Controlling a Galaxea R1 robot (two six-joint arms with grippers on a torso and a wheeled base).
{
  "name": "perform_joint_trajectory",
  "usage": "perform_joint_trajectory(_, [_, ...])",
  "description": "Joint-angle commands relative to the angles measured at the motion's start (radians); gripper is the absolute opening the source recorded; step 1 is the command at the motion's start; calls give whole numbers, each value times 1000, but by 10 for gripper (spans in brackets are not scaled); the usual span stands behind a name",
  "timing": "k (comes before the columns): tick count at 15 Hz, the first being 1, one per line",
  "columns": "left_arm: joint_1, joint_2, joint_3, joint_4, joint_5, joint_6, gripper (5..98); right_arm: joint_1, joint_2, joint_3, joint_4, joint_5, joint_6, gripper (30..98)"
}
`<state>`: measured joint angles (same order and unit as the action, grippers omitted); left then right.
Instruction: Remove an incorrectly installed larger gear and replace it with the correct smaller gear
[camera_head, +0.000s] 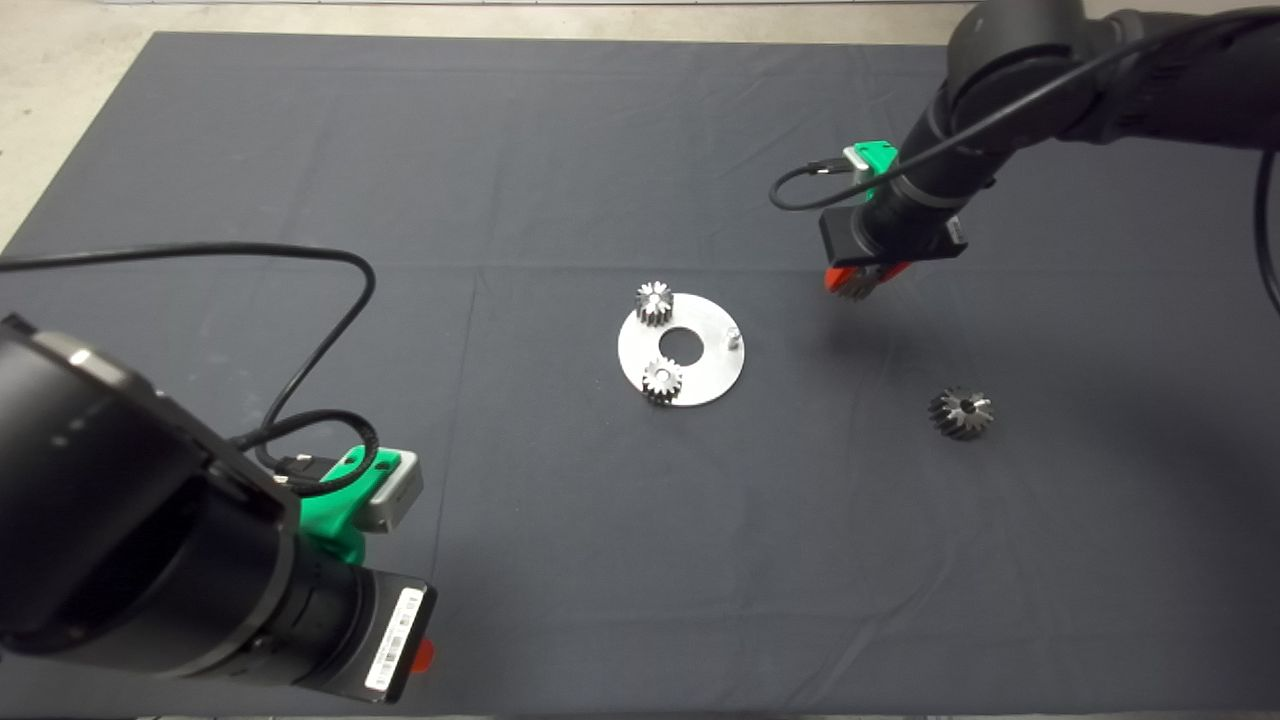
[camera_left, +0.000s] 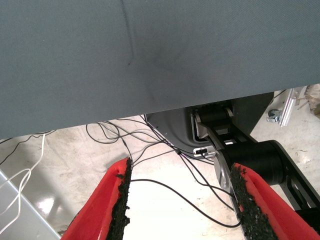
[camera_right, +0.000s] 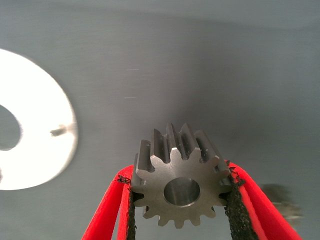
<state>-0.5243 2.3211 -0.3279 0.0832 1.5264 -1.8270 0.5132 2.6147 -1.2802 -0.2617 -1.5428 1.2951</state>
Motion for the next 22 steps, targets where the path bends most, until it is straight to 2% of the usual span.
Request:
perform_joint_trajectory(1, [-8,-2,1,7,34,-2,493,36,114,-72,41,5,7,367])
perform_joint_trajectory(6, [-8,-2,3,7,35,-3,493,30,181,-115,41,9,9,367])
perform_joint_trajectory(8, [-7,-2,6,7,34,-6,493,-3,198,-153,41,9,6,367])
perform_joint_trajectory(15, [-7,-2,6,10,34,-6,493,-57,209,-168,36,6,0,367])
perform_joint_trajectory(22, [-8,-4,8,10,34,-6,493,-62,209,-168,35,6,0,367])
